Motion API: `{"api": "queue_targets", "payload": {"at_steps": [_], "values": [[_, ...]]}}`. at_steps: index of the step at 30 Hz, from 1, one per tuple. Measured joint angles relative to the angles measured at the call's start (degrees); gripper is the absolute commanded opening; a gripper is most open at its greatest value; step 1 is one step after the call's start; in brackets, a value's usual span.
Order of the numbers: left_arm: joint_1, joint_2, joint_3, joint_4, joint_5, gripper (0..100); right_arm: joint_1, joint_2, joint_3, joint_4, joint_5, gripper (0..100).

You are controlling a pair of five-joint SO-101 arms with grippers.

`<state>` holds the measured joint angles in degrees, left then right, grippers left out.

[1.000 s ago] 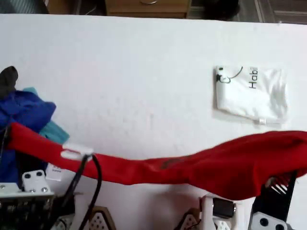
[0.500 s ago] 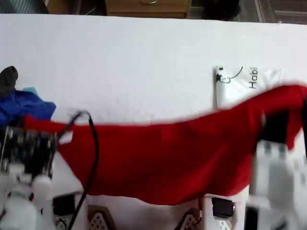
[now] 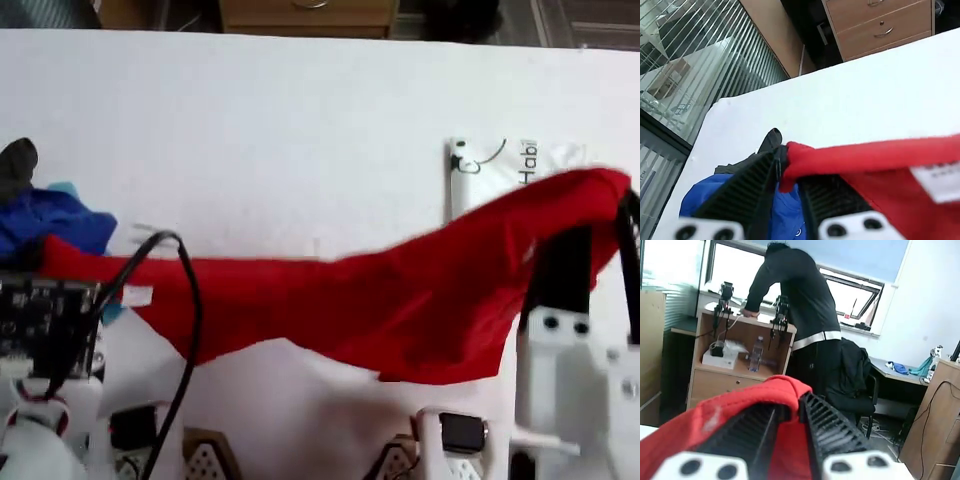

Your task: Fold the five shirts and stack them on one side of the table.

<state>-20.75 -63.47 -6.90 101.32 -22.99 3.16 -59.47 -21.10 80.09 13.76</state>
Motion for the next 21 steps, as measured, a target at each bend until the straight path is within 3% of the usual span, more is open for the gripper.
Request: {"api": "queue_targets", "payload": {"at_steps": [11, 21], "values": [[0.00, -2.64, -2.11, 0.18, 0.00, 3, 0.00, -6.42, -0.09, 4.22, 0.00, 2.0], [0.00, 9.14, -2.11, -3.16, 0.00, 3, 0.00, 7.56, 0.00, -1.67, 0.00, 2.1]]}}
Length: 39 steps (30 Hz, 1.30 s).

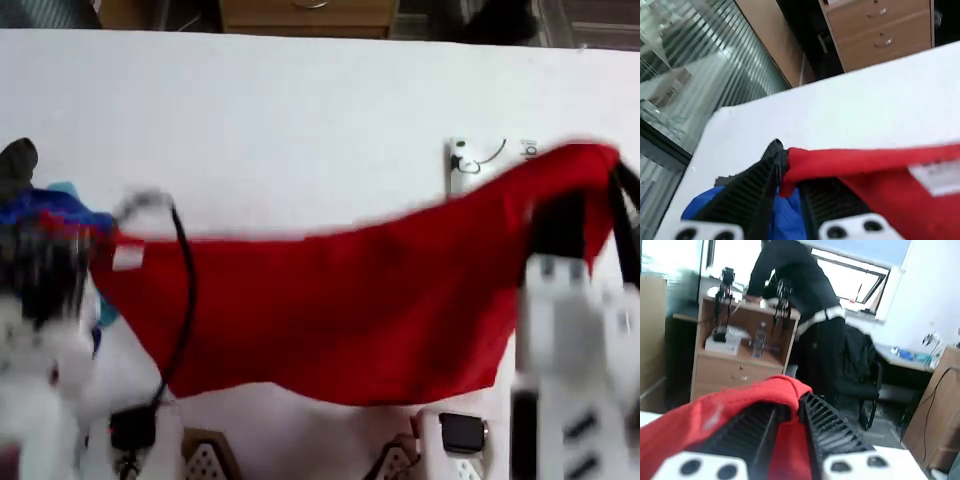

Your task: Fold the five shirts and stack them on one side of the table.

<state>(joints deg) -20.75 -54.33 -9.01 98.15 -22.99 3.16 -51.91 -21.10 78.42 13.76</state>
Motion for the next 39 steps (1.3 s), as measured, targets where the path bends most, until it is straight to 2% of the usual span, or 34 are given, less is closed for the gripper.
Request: {"api": "queue_targets", "payload": {"at_steps": [11, 17, 25, 32, 39], "values": [[0.44, 24.26, 0.09, -9.14, 0.00, 3, -0.26, 18.37, 0.09, -6.07, 0.00, 2.1], [4.57, 35.52, 0.09, -14.68, 0.00, 3, -0.44, 29.71, 2.20, -8.88, 0.00, 2.1], [6.95, 49.14, 0.09, -24.70, -0.09, 3, -0.44, 42.55, 7.21, -21.63, 0.00, 2.1], [7.03, 58.90, 0.18, -33.85, -3.43, 3, -1.49, 56.88, 7.38, -34.81, 0.00, 2.1], [4.40, 64.70, 0.18, -40.70, -3.43, 3, -4.40, 66.64, 7.47, -45.54, 0.00, 2.1]]}}
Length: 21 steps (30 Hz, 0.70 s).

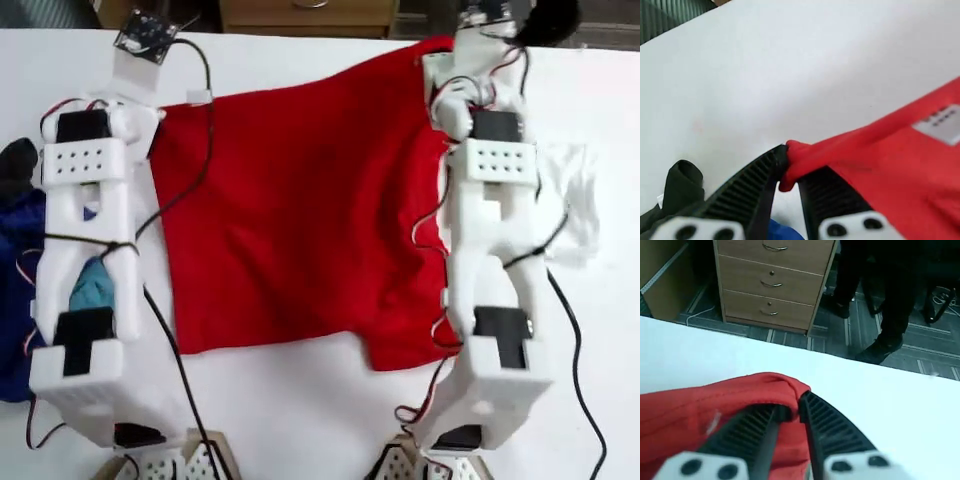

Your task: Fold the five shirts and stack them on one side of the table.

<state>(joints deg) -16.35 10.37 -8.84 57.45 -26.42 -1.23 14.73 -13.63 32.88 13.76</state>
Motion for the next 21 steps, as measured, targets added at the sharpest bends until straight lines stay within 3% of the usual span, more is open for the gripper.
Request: {"api": "queue_targets", "payload": {"at_steps": [8, 12, 16, 21], "values": [[-1.05, 6.95, 0.00, -8.62, 0.00, 3, -1.41, 13.89, -4.31, -3.08, 0.00, 2.1], [-1.05, 10.02, 0.00, -13.01, 0.00, 3, -1.41, 24.70, -14.07, -3.08, 0.35, 2.1], [-1.05, 13.54, 0.00, -13.71, 0.00, 3, -1.41, 36.57, -26.64, -1.93, 6.42, 2.1], [-1.05, 19.69, 0.00, -13.71, 0.00, 3, -1.32, 49.14, -40.97, 6.24, 8.88, 2.1]]}}
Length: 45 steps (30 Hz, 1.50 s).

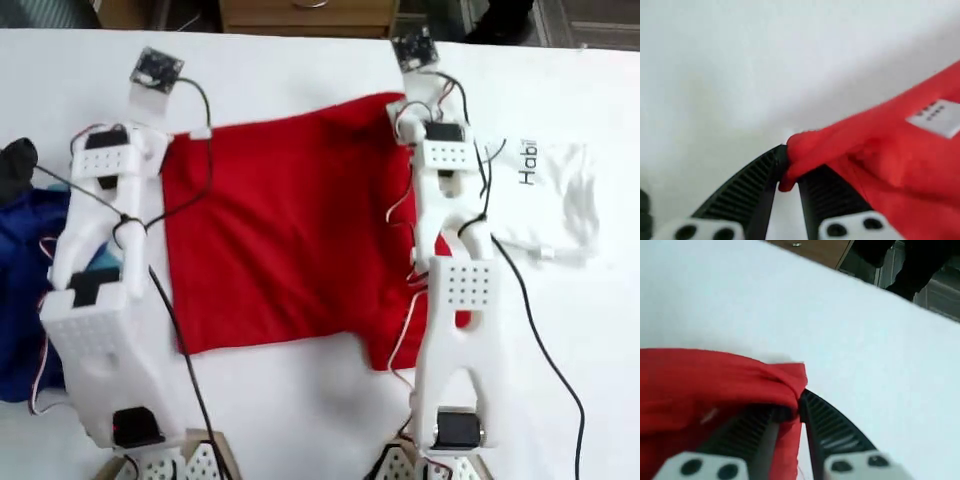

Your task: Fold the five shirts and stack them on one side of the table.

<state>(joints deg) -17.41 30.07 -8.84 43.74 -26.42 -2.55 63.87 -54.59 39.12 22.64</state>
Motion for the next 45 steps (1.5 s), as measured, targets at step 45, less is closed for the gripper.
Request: {"api": "queue_targets", "payload": {"at_steps": [45], "values": [[2.81, -23.91, 0.00, 42.64, 0.00, 3, 3.43, -2.90, -38.24, 60.92, 0.26, 2.1]]}}
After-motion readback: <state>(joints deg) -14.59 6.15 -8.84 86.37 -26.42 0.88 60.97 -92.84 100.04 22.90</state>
